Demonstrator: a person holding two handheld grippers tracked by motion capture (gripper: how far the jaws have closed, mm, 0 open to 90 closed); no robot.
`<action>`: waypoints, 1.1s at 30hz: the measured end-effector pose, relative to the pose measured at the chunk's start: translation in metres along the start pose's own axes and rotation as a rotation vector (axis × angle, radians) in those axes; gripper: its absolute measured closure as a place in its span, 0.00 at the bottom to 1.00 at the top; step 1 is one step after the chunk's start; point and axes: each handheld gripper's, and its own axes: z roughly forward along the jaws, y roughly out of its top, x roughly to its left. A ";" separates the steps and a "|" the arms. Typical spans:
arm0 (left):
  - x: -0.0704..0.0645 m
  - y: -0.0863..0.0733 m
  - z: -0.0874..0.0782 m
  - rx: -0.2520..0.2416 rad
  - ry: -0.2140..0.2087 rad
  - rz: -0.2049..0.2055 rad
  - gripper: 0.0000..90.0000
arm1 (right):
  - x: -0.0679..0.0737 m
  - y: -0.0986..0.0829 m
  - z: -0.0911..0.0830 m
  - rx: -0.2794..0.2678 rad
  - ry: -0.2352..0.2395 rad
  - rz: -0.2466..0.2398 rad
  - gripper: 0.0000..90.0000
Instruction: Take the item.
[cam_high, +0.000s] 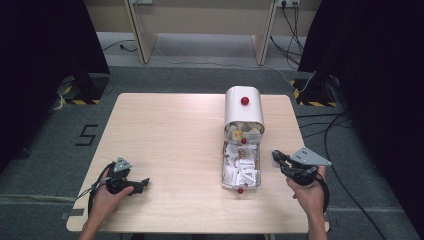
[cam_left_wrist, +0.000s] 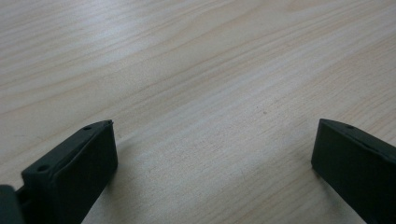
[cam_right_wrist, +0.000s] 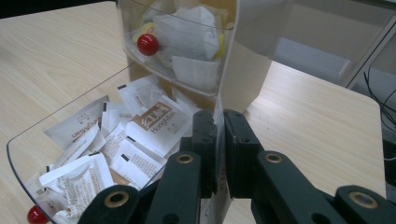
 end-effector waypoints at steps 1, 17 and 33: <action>0.000 0.000 0.000 0.000 0.000 0.000 0.00 | -0.001 0.000 0.000 0.000 -0.003 0.004 0.94; 0.000 0.000 0.000 0.000 0.000 0.000 0.00 | -0.013 -0.007 -0.004 0.002 -0.036 0.033 0.94; 0.000 0.000 0.000 0.000 0.000 0.000 0.00 | -0.019 -0.015 0.003 0.026 -0.044 0.052 0.94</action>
